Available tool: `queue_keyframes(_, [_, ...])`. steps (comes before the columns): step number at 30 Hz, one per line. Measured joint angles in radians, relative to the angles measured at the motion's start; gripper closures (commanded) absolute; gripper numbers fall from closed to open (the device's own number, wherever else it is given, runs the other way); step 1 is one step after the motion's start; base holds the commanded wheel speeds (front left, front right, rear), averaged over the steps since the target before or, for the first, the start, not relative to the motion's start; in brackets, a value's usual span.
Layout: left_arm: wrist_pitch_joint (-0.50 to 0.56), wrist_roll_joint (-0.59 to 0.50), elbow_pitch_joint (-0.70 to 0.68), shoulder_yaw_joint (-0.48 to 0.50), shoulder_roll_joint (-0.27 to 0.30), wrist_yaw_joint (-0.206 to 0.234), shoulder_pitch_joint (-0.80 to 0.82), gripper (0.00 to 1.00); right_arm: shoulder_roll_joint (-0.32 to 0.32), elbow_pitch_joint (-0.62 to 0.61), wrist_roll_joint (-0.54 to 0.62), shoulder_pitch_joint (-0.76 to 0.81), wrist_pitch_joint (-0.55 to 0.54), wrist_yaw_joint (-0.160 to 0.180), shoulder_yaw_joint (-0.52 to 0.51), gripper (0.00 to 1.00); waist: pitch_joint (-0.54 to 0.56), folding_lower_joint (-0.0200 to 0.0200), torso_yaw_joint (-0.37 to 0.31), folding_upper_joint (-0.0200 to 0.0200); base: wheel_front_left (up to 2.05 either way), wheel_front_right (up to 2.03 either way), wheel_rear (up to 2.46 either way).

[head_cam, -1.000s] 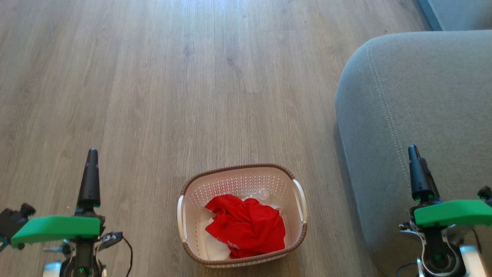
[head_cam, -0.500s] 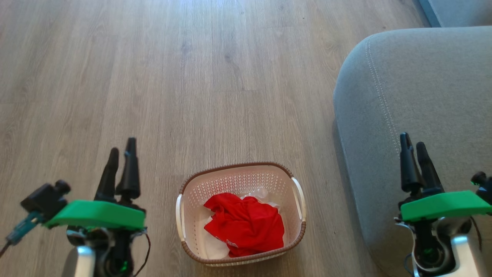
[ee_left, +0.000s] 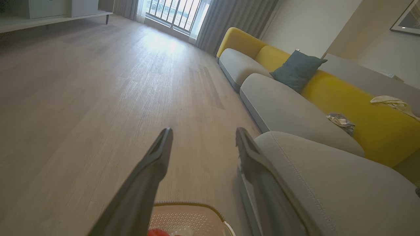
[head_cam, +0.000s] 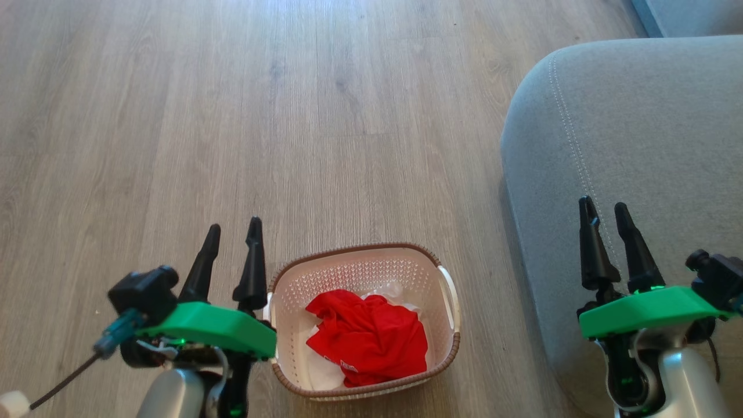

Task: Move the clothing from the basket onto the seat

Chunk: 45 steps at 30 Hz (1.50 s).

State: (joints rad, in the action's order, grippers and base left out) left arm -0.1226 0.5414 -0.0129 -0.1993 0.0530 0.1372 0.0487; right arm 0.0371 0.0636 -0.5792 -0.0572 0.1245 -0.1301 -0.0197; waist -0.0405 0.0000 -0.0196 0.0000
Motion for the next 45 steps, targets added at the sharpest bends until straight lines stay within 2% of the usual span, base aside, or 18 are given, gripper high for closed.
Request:
queue_keyframes(3, [-0.006,-0.05,0.0,-0.047,0.025,0.046,0.013,0.0,0.0,0.0,0.037,0.0,0.007,0.0,0.007,0.0,-0.001,0.0,-0.003,0.0,0.0,0.0,0.0])
queue_keyframes(4, [-0.006,-0.05,0.0,-0.047,0.025,0.046,0.013,0.0,0.0,0.0,0.037,0.0,0.007,0.0,0.007,0.0,-0.001,0.0,-0.003,0.0,0.0,0.0,0.0])
queue_keyframes(12, [-0.033,-0.164,0.03,-0.197,0.089,0.174,0.038,0.0,0.001,0.01,0.121,-0.014,0.031,0.0,0.027,0.0,-0.006,0.0,-0.015,0.0,0.0,0.0,0.0])
queue_keyframes(16, [-0.045,-0.195,0.031,-0.255,0.109,0.238,0.054,0.0,0.001,0.01,0.166,-0.016,0.036,0.0,0.041,0.0,-0.011,0.0,-0.019,0.0,0.0,0.0,0.0])
queue_keyframes(20, [-0.056,-0.215,0.027,-0.274,0.109,0.289,0.074,0.0,0.001,0.008,0.213,-0.018,0.055,0.0,0.05,0.0,-0.017,0.0,-0.019,0.0,0.0,0.0,0.0])
queue_keyframes(26, [-0.073,-0.248,0.006,-0.264,0.099,0.315,0.074,0.0,0.001,0.001,0.274,-0.032,0.071,0.0,0.059,0.0,-0.022,0.0,-0.017,0.0,0.0,0.0,0.0])
queue_keyframes(29, [-0.083,-0.257,0.0,-0.231,0.077,0.31,0.073,0.0,0.001,0.002,0.297,-0.036,0.079,0.0,0.06,0.0,-0.021,0.0,-0.015,0.0,0.0,0.0,0.0])
queue_keyframes(31, [-0.09,-0.263,0.003,-0.21,0.061,0.28,0.07,0.0,0.001,0.006,0.309,-0.036,0.087,0.0,0.062,0.0,-0.019,0.0,-0.014,0.0,0.0,0.0,0.0])
queue_keyframes(32, [-0.092,-0.274,0.02,-0.186,0.045,0.241,0.065,0.0,0.001,0.016,0.323,-0.036,0.089,0.0,0.063,0.0,-0.017,0.0,-0.014,0.0,0.0,0.0,0.0])
queue_keyframes(35, [-0.103,-0.303,0.048,-0.153,0.026,0.193,0.043,0.0,0.002,0.05,0.34,-0.036,0.097,0.0,0.062,0.0,-0.013,0.0,-0.015,0.0,0.0,0.0,0.0])
queue_keyframes(45, [-0.127,-0.411,0.155,-0.121,0.004,0.09,0.015,0.0,0.002,0.172,0.394,-0.035,0.124,0.0,0.062,0.0,-0.016,0.0,-0.023,0.0,0.0,0.0,0.0])
